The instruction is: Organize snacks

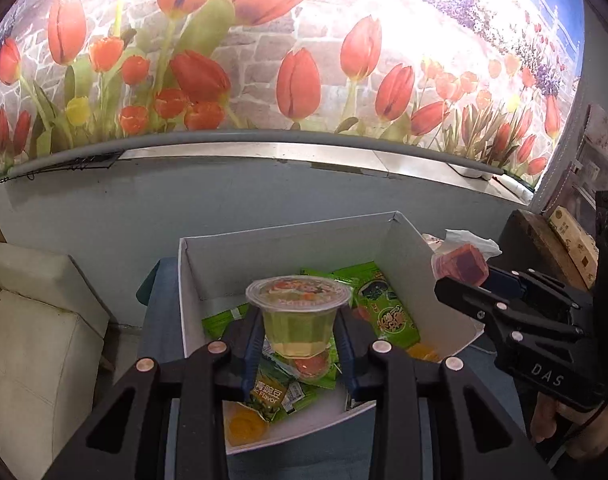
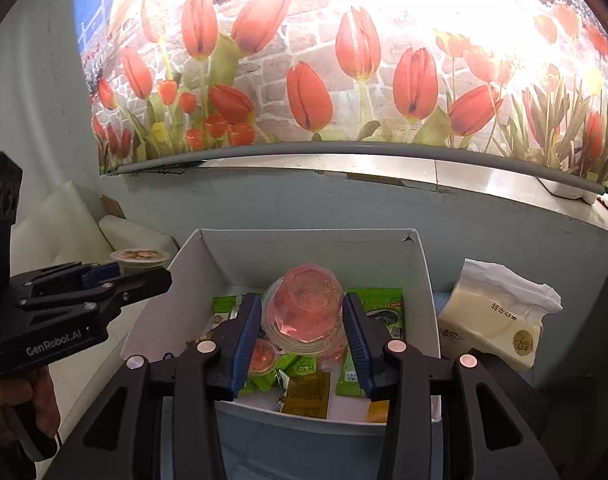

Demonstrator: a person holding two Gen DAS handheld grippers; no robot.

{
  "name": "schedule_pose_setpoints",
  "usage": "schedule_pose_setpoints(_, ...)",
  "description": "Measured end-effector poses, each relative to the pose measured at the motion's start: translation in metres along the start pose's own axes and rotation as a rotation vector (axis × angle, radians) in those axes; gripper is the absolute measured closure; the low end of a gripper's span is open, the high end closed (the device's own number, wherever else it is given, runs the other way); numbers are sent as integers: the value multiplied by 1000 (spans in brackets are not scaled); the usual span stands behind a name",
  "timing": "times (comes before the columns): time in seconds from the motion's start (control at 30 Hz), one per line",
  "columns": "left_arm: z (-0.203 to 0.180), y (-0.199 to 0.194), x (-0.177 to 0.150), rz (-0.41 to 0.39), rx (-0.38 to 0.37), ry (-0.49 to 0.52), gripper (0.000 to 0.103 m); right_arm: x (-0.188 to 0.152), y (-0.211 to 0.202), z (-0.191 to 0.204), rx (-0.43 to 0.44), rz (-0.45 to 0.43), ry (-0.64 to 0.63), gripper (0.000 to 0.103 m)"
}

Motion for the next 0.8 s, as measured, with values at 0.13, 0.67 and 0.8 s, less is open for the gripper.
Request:
schedule_pose_setpoints(0.13, 7, 15, -7, 27, 11, 4, 66, -2, 14, -9, -7, 21, 31, 57)
schedule_pose_setpoints(0.67, 20, -73, -13, -239, 34, -68, 0, -12, -54, 1, -209, -160, 0, 0)
schedule_pose_setpoints(0.8, 12, -132, -25, -327, 24, -54, 0, -20, -121, 18, -354, -292, -6, 0)
Point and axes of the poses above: each gripper's, at about its wrist camera, not at the fingertips, and y roughly the way its jaws point, z to its left, x to its top, the point moved 5 cm from there along y, roughly the way its jaws point, and after that the axes turned 6 degrees about x, right-handed, at the moved point
